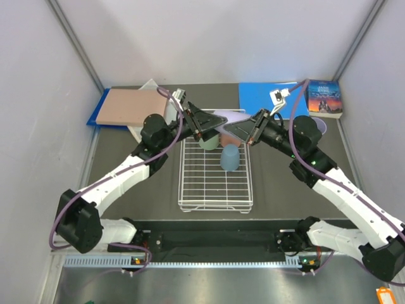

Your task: Unload the cups from the dish rack

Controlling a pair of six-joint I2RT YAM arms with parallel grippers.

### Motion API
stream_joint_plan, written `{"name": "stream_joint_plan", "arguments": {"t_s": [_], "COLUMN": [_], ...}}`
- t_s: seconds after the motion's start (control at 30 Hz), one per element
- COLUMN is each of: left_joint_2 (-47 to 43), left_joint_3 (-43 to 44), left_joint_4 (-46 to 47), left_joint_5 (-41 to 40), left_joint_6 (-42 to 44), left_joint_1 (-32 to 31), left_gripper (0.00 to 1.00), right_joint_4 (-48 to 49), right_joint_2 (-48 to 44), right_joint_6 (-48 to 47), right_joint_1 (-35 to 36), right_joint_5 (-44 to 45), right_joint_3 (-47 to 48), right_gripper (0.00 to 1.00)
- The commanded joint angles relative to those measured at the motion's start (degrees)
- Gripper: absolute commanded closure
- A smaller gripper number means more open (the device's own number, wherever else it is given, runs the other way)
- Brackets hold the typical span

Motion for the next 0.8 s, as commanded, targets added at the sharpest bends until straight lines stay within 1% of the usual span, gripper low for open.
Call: {"name": "stream_joint_plan", "arguments": {"t_s": [0.0, 0.03, 0.07, 0.1, 0.13, 0.17, 0.2, 0.23, 0.27, 0.3, 0.33, 0.37, 0.4, 0.43, 0.47, 0.5, 0.53, 0.57, 0.6, 0.63, 0.67, 0.7, 0.73, 0.77], "left_joint_2": [-3.0, -3.4, -3.8, -4.6, -5.0, -5.1, -5.2, -5.1, -4.8, -4.7, -4.5, -4.3, -4.2, -4.1, -4.2, -4.3, -4.5, -5.0, -5.3, -5.7, -6.4, -6.6, -7.0, -7.6], "left_joint_3": [3.5, 4.5, 5.3, 6.5, 8.7, 9.6, 10.5, 12.4, 13.3, 14.3, 15.9, 16.5, 17.6, 17.9, 18.2, 18.3, 18.3, 18.3, 18.1, 18.0, 17.9, 17.8, 17.8, 17.8], "left_joint_4": [-3.7, -8.9, -12.6, -17.9, -26.4, -30.3, -32.8, -40.2, -42.7, -44.8, -49.0, -50.7, -52.5, -53.9, -56.7, -57.7, -58.5, -61.0, -61.8, -62.8, -63.5, -64.8, -65.4, -65.7], "left_joint_5": [-3.0, -5.4, -7.2, -10.1, -15.6, -18.5, -21.0, -23.2, -26.8, -28.3, -30.6, -31.3, -32.1, -32.2, -34.3, -34.7, -35.2, -36.4, -36.9, -37.4, -37.8, -38.5, -38.6, -38.9], "left_joint_6": [8.3, 10.8, 12.1, 13.5, 15.7, 16.5, 17.0, 17.4, 17.7, 17.9, 18.4, 18.6, 18.8, 19.2, 19.4, 20.0, 20.2, 20.2, 20.8, 21.2, 21.4, 22.1, 22.6, 22.9], "left_joint_1": [-0.1, 0.0, 0.1, 0.4, 0.6, 0.6, 0.6, 0.5, 0.6, 0.5, 0.4, 0.4, 0.4, 0.4, 0.3, 0.2, 0.2, 0.1, 0.1, 0.1, 0.1, 0.1, 0.1, 0.1], "left_gripper": [0.95, 0.7, 0.49, 0.25, 0.06, 0.02, 0.01, 0.01, 0.01, 0.01, 0.01, 0.01, 0.01, 0.01, 0.01, 0.02, 0.02, 0.02, 0.03, 0.03, 0.03, 0.03, 0.03, 0.03], "right_joint_4": [-5.1, -6.5, -11.4, -14.3, -17.7, -26.3, -31.2, -35.7, -43.5, -47.4, -54.9, -58.5, -61.4, -67.3, -69.5, -71.5, -73.8, -73.6, -72.6, -68.8, -66.8, -65.1, -62.4, -61.6], "right_joint_2": [-3.1, -3.9, -5.7, -6.6, -7.2, -7.6, -7.4, -7.0, -5.7, -4.7, -3.4, -0.1, 1.8, 3.5, 6.9, 8.5, 10.1, 12.2, 12.8, 12.8, 12.8, 12.8, 13.1, 13.5], "right_joint_6": [-4.0, -5.5, -6.2, -7.0, -9.1, -10.1, -11.0, -12.5, -13.1, -12.8, -12.3, -11.1, -8.9, -7.1, -5.5, -3.1, -2.7, -3.1, -5.2, -6.3, -7.1, -8.0, -7.8, -7.9], "right_joint_1": [0.8, 0.8, 0.8, 0.6, 0.7, 0.6, 0.6, 0.6, 0.2, -0.1, -1.5, -2.4, -3.7, -6.6, -8.7, -11.1, -16.7, -19.6, -22.4, -28.2, -30.8, -32.8, -35.0, -35.1], "right_joint_5": [5.6, 6.4, 9.1, 11.7, 14.6, 22.7, 27.7, 32.3, 42.0, 46.7, 50.9, 57.5, 59.9, 62.0, 63.0, 61.9, 60.1, 54.1, 50.6, 46.3, 38.5, 35.6, 33.8, 33.1], "right_joint_3": [2.7, 3.4, 4.0, 4.9, 7.6, 9.4, 11.6, 15.5, 17.4, 19.3, 22.9, 24.9, 26.4, 28.9, 29.5, 30.3, 30.0, 29.2, 25.5, 22.8, 20.1, 14.8, 12.9, 11.4], "right_gripper": [1.0, 1.0, 1.0, 1.0, 1.0, 1.0, 1.0, 1.0, 1.0, 1.0, 1.0, 1.0, 1.0, 1.0, 1.0, 1.0, 1.0, 1.0, 1.0, 1.0, 1.0, 1.0, 1.0, 1.0]}}
